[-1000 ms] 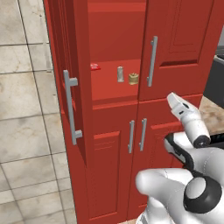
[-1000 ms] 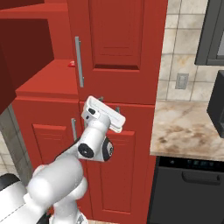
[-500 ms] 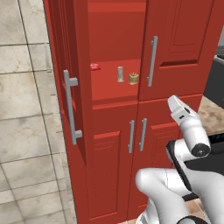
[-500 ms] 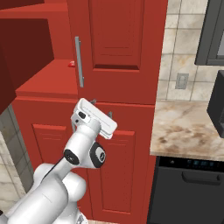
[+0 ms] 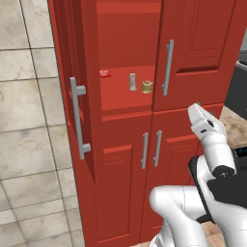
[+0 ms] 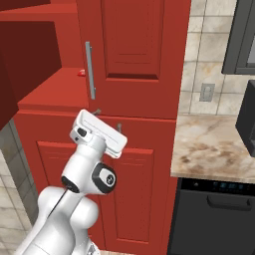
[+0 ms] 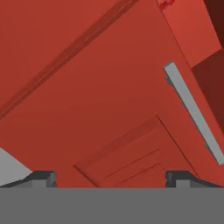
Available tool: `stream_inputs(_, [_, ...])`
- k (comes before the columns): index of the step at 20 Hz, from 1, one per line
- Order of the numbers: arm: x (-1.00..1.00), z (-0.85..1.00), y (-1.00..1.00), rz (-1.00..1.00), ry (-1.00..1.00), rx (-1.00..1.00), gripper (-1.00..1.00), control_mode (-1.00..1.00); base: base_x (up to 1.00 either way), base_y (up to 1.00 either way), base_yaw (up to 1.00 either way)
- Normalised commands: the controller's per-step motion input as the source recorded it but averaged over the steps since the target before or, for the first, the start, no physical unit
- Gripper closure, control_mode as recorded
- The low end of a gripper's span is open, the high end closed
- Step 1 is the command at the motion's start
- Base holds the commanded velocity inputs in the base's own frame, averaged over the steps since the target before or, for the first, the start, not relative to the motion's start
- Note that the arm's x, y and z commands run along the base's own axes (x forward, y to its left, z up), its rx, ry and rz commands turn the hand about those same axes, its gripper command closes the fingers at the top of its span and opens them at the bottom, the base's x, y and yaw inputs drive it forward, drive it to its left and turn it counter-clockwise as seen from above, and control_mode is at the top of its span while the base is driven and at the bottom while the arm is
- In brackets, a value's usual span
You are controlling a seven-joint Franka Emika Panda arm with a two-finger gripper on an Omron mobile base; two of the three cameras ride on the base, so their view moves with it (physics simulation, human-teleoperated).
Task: Pick the candle and candle from the dining table and place them in the open cabinet. Close the cabinet after placing the objects.
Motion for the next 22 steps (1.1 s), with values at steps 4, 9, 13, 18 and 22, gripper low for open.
stream_inputs(4, [-0.52,0.61,0.06,0.0,-0.01,-0.1,-1.0,-1.0,0.0,0.0,0.0])
stream_inputs(9, [-0.51,0.51,0.06,0.0,0.03,-0.14,-1.0,-1.0,0.0,0.0,0.0])
stream_inputs(13, [-0.42,0.4,0.11,-0.01,0.19,-0.16,-1.0,-1.0,0.0,0.0,0.0])
stream_inputs(18, [-0.5,0.49,0.12,-0.04,0.22,-0.11,-1.0,-1.0,0.0,0.0,0.0])
stream_inputs(22, [-0.65,0.56,0.1,-0.05,0.18,-0.13,-1.0,-1.0,0.0,0.0,0.0])
